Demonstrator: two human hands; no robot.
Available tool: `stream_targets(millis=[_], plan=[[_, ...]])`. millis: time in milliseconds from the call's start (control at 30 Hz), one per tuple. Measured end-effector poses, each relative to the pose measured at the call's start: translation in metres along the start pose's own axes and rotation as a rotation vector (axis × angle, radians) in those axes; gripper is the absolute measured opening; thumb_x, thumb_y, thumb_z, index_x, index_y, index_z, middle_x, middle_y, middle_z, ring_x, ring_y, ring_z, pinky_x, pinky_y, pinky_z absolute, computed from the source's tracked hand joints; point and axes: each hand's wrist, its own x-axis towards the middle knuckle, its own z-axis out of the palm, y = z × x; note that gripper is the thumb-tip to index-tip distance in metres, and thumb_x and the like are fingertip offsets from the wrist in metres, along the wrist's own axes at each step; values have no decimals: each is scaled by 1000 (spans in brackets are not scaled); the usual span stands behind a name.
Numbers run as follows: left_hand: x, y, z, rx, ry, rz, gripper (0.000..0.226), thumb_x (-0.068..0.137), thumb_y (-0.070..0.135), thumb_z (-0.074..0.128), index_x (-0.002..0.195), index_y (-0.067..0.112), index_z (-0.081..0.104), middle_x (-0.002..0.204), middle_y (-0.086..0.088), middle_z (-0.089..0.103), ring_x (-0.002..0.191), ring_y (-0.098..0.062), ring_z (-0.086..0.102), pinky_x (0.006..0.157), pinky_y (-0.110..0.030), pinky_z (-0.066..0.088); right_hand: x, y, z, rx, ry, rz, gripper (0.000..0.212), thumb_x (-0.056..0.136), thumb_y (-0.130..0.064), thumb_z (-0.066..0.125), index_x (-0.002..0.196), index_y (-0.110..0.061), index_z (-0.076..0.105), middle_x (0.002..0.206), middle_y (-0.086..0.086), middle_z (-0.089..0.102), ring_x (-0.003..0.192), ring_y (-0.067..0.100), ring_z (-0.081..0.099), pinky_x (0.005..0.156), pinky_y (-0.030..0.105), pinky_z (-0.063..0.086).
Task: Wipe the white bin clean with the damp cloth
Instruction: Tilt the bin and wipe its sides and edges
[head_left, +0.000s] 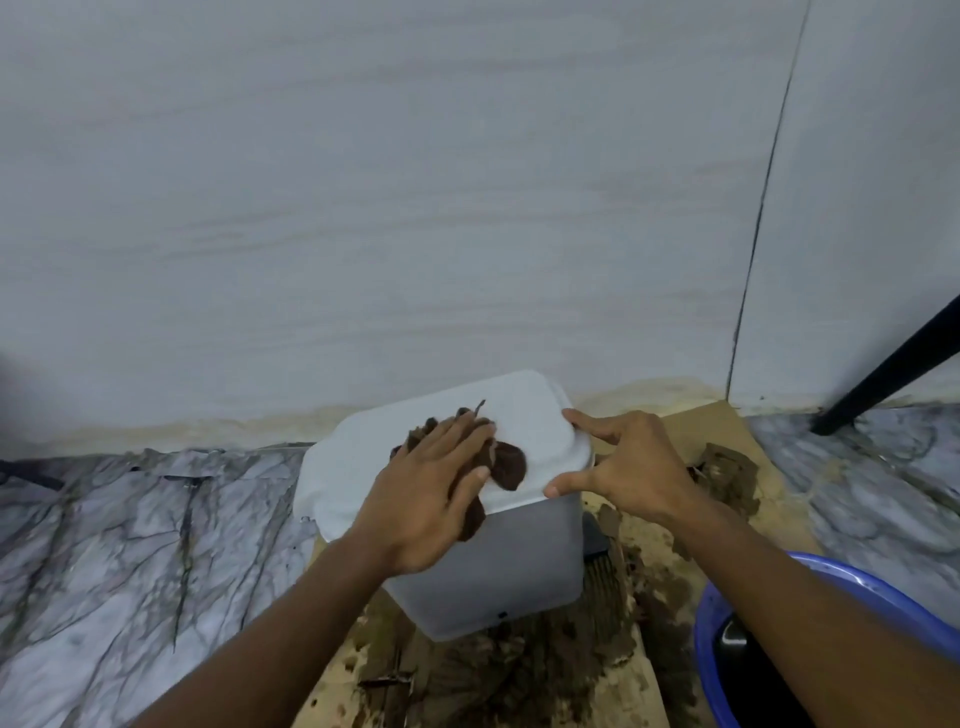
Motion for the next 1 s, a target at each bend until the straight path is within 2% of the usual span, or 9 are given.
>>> stream_targets(millis=[100,200,333,433,533,600,667,767,1000], plan=[[-6,-45,-11,20,90,-256,60,101,55,24,155,33,36,164,14,26,153,-6,16,125,-36,16,0,-2,2,34,-14,16,99,44,-35,99,134,-21,61,137,-3,59,127,13,54,103,33,50],[28,-48,-8,81,79,-444,55,105,45,27,156,24,35,165,0,27,153,-22,20,124,-47,17,1,2,1,56,-13,28,99,46,-32,99,135,-21,59,139,-5,57,127,12,53,103,28,49],[72,22,15,70,48,-228,51,106,42,29,154,25,36,166,0,26,153,-21,17,123,-46,16,0,7,-3,75,-7,26,96,45,-32,99,133,-20,62,136,-6,60,122,5,54,101,26,50],[63,59,29,94,40,5,52,108,44,27,158,28,30,167,5,22,155,-14,11,126,-42,12,-1,10,-5,101,-22,10,80,45,-28,99,120,-22,71,115,-13,71,107,-7,61,95,22,53],[38,38,28,124,56,199,51,108,45,30,158,33,30,167,9,22,155,-12,14,124,-41,21,1,13,-5,127,-34,35,91,42,-28,100,126,-21,68,123,-13,67,117,-1,58,96,18,51],[20,10,25,168,65,296,50,107,43,35,157,36,31,167,9,23,155,-14,18,121,-40,28,3,15,-6,132,-34,56,96,39,-28,100,129,-21,65,131,-12,63,125,5,55,100,30,52],[3,-11,24,179,132,305,49,106,39,41,155,35,38,164,8,29,153,-15,25,116,-43,37,3,15,-5,135,-47,68,97,40,-24,101,130,-23,64,134,-11,61,128,6,52,102,37,52],[1,-7,30,136,275,202,47,100,37,50,147,30,52,158,7,42,148,-16,37,109,-47,45,4,15,-5,131,-50,79,96,43,-16,100,132,-23,62,136,-9,59,130,7,50,104,37,50],[42,60,58,127,320,129,46,95,39,50,137,25,62,148,0,55,140,-24,47,105,-51,46,5,20,-7,193,-70,63,84,52,-5,96,129,-19,65,132,-6,64,129,8,52,99,31,53]])
